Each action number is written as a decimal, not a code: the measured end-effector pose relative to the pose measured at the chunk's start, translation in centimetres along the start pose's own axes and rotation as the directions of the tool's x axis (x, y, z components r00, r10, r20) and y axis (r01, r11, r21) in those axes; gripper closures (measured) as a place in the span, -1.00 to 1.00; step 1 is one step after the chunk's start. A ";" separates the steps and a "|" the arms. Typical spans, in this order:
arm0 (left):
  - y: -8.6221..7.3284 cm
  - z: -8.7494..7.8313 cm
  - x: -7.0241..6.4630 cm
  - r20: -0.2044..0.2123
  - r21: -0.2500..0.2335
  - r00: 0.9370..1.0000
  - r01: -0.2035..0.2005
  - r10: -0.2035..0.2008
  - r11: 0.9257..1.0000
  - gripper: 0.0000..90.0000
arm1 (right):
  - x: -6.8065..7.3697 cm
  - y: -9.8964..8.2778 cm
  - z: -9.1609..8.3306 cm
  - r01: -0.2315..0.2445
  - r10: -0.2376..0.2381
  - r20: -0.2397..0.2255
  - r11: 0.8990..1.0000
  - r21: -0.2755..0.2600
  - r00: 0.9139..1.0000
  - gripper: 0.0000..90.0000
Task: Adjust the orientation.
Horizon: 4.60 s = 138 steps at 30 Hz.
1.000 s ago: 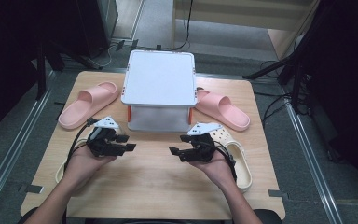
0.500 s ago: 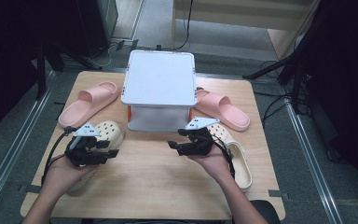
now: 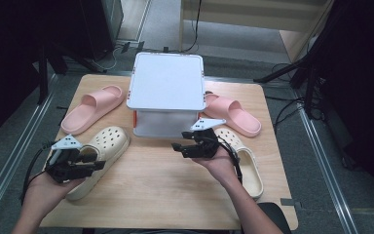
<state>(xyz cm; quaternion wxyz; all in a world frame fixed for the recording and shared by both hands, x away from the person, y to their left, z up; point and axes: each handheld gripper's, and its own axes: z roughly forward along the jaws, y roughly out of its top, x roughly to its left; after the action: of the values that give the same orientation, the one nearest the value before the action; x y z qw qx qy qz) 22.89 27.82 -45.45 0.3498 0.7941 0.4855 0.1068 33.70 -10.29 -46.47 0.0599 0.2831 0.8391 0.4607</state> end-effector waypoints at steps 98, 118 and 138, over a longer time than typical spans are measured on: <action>6.3 7.7 -0.3 0.176 0.050 0.970 -0.176 0.165 0.983 0.92 | 4.6 -4.9 0.8 -0.036 0.033 0.055 0.997 0.061 0.998 1.00; 4.1 7.9 -1.1 0.210 0.061 0.972 -0.121 0.106 0.991 0.97 | 3.6 -4.1 2.3 -0.056 0.051 0.049 0.994 0.096 0.997 0.98; 2.5 8.1 -4.6 0.268 0.067 0.959 -0.112 0.090 0.991 0.94 | 2.0 -2.7 3.5 -0.097 0.089 0.096 0.992 0.083 0.991 1.00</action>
<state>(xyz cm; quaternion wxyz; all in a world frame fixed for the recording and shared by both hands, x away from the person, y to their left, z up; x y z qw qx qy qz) 26.43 19.55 -48.91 0.3727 0.8387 0.3971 -0.0025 32.14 -7.77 -50.26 0.0647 0.3453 0.8406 0.4122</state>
